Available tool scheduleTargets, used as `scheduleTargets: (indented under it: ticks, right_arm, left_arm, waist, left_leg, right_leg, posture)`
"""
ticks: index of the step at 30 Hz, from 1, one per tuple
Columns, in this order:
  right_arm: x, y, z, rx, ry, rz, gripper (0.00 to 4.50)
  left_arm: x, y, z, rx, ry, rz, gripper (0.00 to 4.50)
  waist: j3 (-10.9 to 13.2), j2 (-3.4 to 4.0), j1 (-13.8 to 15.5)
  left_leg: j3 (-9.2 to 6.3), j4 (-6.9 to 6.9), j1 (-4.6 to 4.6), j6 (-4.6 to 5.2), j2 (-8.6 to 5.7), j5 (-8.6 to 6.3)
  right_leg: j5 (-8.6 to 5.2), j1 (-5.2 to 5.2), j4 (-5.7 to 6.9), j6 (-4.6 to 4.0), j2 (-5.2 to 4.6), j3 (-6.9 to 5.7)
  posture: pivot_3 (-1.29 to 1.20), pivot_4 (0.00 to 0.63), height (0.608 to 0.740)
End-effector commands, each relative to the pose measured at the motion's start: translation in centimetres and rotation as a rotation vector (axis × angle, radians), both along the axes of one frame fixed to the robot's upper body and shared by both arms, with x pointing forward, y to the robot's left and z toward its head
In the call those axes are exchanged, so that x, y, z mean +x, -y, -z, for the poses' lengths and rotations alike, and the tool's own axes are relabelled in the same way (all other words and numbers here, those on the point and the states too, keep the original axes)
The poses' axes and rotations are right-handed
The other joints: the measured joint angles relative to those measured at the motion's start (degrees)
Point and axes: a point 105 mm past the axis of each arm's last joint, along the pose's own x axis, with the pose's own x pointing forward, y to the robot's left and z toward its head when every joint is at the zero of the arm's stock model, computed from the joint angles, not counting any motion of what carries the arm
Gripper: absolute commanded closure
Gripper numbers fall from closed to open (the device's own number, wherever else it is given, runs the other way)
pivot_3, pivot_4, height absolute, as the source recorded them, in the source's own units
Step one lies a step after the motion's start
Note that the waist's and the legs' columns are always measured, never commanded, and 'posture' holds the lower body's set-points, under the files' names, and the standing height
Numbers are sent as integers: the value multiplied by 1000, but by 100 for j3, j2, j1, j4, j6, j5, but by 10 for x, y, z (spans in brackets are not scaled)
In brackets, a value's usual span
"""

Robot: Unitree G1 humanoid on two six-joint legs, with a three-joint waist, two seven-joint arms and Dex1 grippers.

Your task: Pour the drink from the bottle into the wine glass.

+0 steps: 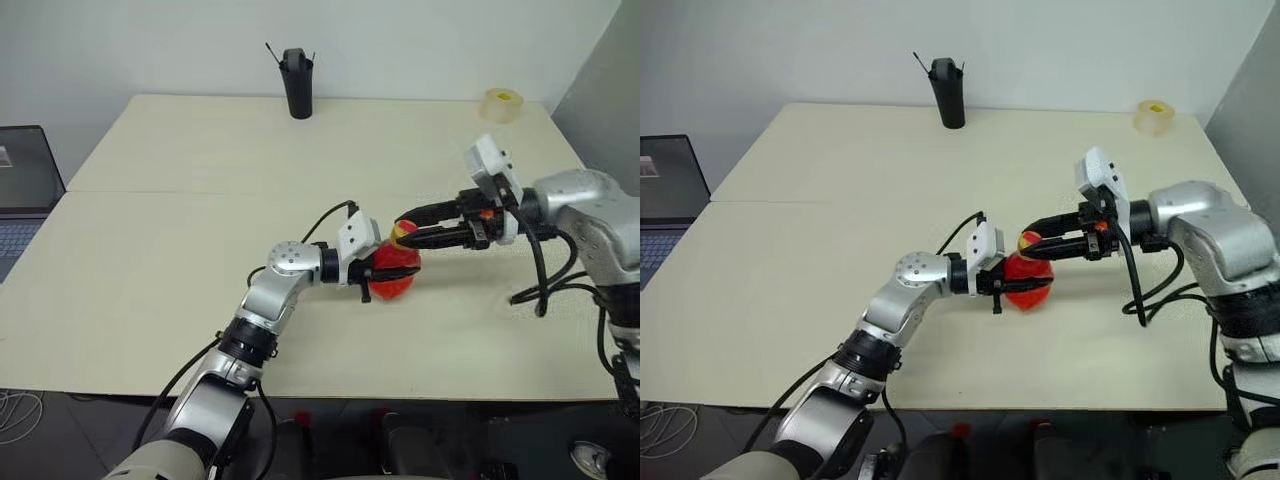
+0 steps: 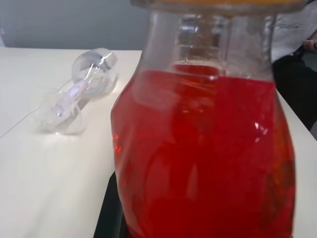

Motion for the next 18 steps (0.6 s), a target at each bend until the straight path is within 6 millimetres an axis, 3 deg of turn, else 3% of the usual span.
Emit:
scheduleTargets:
  ticks: [1, 6, 15, 18]
  right_arm:
    - [-3, -3, -10, -21, 51, -69, 3260]
    - [-5, -1, -11, -41, 6, -73, 3260]
    - [-5, 2, -28, -4, 41, 5, 175]
    - [-6, 10, -37, -6, 126, 125, 0]
  left_arm:
    - [-7, 4, -20, -48, 56, 9, 3573]
    - [-7, -1, -16, -34, 53, -12, 3574]
    - [-4, 3, -19, -37, 53, -6, 3576]
    - [-2, 0, -19, -37, 53, -10, 3577]
  waist:
    - [0, 0, 21]
    - [0, 0, 71]
    - [0, 0, 72]
    - [0, 1, 77]
  left_leg:
    - [0, 2, -3, -1, -2, 0]
    - [-5, 10, -11, -2, -8, 1]
    - [-5, 10, -9, -2, -6, 1]
    - [-6, 9, -11, -2, -6, 1]
  right_leg:
    - [0, 0, -2, 0, -4, -1]
    - [1, 0, -3, 2, -14, -6]
    - [1, 0, -1, 2, -12, -6]
    - [1, -2, -1, 2, -12, -6]
  posture:
    - [0, 150, 740]
    - [0, 150, 740]
    - [0, 150, 740]
    - [0, 150, 740]
